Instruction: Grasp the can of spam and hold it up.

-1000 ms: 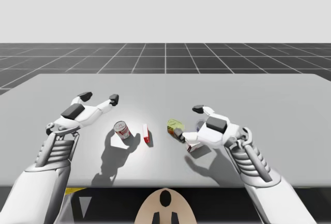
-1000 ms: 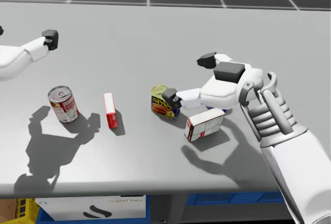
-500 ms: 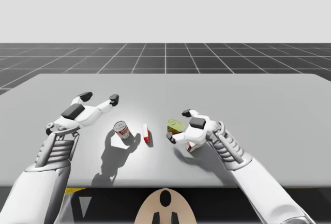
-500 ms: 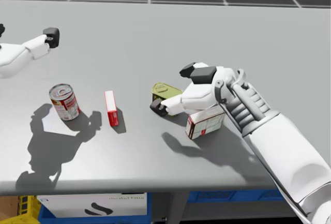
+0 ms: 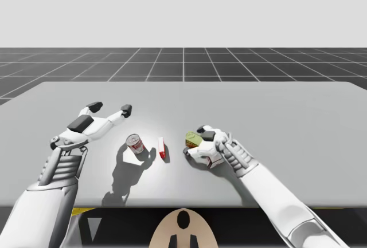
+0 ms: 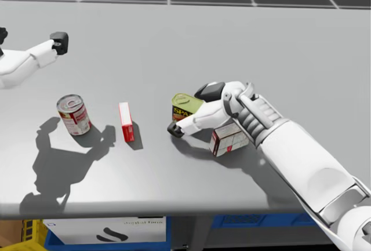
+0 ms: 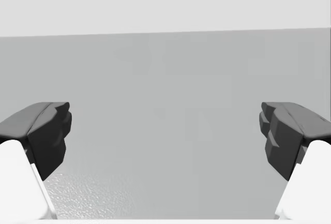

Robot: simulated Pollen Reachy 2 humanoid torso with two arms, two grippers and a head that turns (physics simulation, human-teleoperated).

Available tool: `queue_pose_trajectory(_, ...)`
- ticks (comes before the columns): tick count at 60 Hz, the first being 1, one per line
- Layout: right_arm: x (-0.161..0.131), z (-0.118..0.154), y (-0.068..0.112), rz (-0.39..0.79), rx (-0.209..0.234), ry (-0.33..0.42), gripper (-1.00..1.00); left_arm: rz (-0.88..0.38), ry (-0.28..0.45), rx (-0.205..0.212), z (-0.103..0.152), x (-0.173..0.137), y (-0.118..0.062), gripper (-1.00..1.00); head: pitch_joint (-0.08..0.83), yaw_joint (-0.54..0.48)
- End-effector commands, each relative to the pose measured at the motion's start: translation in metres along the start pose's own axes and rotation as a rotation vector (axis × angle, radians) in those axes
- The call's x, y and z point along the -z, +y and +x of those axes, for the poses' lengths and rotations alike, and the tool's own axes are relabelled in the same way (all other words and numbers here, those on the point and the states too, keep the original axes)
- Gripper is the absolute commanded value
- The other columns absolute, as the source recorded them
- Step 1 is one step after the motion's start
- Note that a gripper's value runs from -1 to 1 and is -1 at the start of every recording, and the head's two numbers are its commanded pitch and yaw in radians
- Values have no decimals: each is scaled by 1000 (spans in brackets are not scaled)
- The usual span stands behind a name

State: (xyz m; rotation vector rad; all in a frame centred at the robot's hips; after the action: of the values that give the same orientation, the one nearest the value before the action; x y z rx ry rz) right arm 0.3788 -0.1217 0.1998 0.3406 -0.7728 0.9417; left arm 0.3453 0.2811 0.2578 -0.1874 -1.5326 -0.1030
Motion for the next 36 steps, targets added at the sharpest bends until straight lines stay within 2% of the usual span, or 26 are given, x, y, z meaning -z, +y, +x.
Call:
queue_pose_trajectory(1, 4, -2, -2, 84, -24, 75, 742, -1, -1, -1, 0, 0, 0, -1000, 672, -63)
queue_pose_trajectory(2, 3, -2, -2, 89, -15, 82, 1000, -1, -1, -1, 0, 0, 0, -1000, 671, -63)
queue_pose_trajectory(13, -3, -2, -1, 113, -11, 104, 1000, -1, 0, 1, 0, 0, -1, -1000, 648, -67)
queue_pose_trajectory(18, -4, -3, 0, 119, -19, 108, 1000, 0, 0, 2, 0, 0, -1, -1000, 586, -72)
queue_pose_trajectory(28, -4, -4, 0, 119, -18, 105, 1000, 0, 4, 7, -1, 1, -1, -1000, 393, -77)
queue_pose_trajectory(36, -10, 0, -2, 112, -17, 81, 1000, -2, 5, 11, -1, 0, -1, -1000, 314, -79)
